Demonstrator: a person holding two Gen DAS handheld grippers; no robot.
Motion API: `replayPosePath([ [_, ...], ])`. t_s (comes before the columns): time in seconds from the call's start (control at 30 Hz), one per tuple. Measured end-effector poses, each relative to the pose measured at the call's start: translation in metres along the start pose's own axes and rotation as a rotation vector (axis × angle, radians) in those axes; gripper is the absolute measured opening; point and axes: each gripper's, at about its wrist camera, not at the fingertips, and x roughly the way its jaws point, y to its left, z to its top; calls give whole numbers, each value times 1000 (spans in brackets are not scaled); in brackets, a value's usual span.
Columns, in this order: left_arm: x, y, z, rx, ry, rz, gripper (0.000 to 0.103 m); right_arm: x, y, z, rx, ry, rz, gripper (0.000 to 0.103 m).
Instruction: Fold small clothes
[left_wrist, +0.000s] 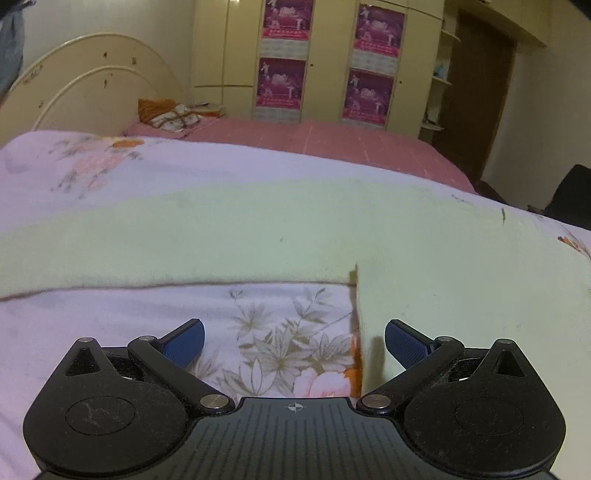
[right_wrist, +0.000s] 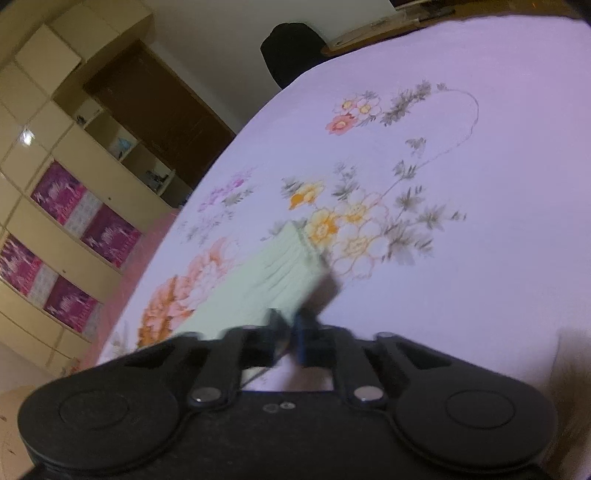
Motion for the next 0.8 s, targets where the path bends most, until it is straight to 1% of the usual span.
replayPosePath([
  [0.07, -5, 1, 4, 0, -18, -15, 103, -3, -3, 6, -2, -44, -35, 4],
  [0.13, -7, 1, 7, 11, -25, -23, 103, -7, 1, 7, -15, -47, -31, 4],
  [0.2, -10, 2, 9, 14, -25, -33, 103, -8, 21, 1, -125, -44, -39, 4],
  [0.23, -11, 3, 10, 14, -25, -32, 103, -11, 32, -3, -175, -51, -28, 4],
  [0.33, -12, 7, 12, 6, -19, -30, 103, -14, 72, -21, -329, -48, 15, 4],
  [0.4, -14, 7, 13, 2, -20, -23, 103, -18, 102, -37, -422, -38, 72, 4],
  [0.5, -14, 5, 13, -2, -10, -7, 103, -19, 161, -76, -579, 9, 165, 4],
  [0.53, -14, 5, 13, -5, -7, -6, 103, -18, 183, -96, -629, 35, 207, 4],
  [0.67, -17, 4, 15, -15, 3, -20, 103, -14, 251, -165, -741, 129, 338, 4],
  [0.8, -20, 5, 15, -26, 8, -38, 103, -15, 303, -229, -857, 194, 432, 4],
])
